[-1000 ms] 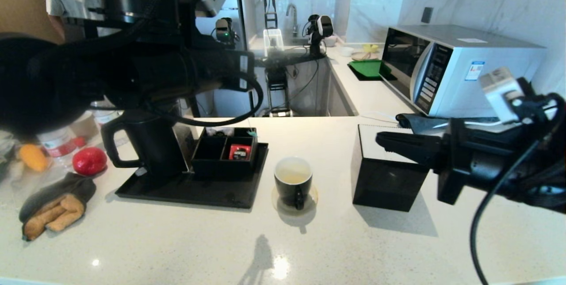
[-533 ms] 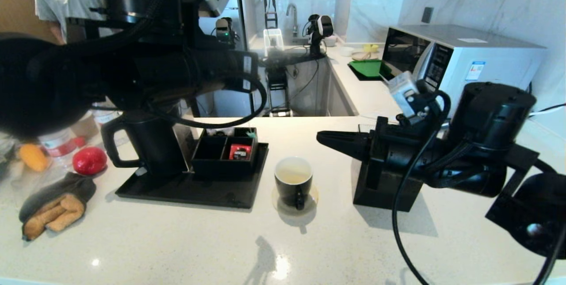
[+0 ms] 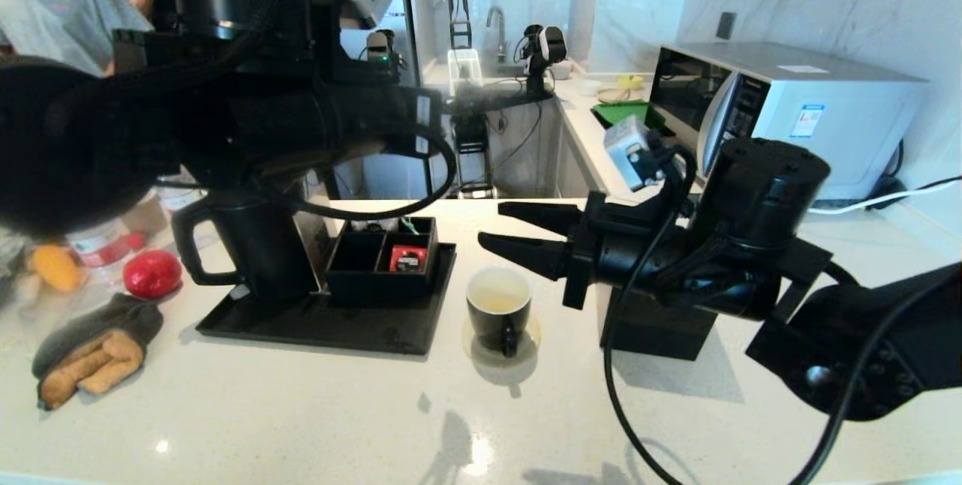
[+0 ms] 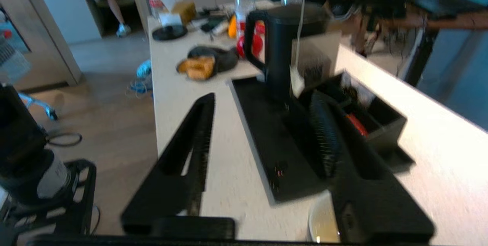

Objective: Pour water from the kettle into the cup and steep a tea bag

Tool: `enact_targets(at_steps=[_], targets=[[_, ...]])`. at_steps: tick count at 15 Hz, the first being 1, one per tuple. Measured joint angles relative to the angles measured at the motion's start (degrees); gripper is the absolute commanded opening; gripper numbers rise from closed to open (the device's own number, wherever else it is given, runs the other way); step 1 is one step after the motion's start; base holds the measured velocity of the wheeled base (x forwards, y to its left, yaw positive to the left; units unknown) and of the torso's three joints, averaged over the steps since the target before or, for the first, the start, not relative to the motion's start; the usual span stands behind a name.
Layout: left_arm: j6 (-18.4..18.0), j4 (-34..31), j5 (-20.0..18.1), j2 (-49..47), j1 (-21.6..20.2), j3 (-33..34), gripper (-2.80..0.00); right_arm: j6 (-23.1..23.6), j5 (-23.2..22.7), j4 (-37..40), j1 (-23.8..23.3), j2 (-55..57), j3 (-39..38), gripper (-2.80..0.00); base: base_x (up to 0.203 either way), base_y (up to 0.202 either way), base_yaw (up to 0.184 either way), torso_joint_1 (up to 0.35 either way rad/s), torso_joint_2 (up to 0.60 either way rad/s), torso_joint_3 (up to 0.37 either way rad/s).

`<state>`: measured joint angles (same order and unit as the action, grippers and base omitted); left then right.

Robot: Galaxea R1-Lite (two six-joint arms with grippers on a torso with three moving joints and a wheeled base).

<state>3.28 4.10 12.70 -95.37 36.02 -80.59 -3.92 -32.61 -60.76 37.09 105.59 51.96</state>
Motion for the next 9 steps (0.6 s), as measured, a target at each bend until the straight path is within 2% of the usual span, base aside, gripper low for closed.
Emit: enact_targets(at_steps=[3, 9], targets=[[0.01, 0.0, 0.17, 0.0, 0.05, 0.0, -2.8, -3.07, -0.05, -7.52, 1.29, 4.27, 2.41, 0.0, 0.0, 0.0, 0.0, 0.0, 0.0, 0.0], [0.02, 0.06, 0.24, 0.0, 0.36, -0.05, -2.8, -3.6, 0.8, -8.19, 3.22, 10.85, 8.35, 0.0, 0.0, 0.0, 0.0, 0.0, 0.0, 0.0]])
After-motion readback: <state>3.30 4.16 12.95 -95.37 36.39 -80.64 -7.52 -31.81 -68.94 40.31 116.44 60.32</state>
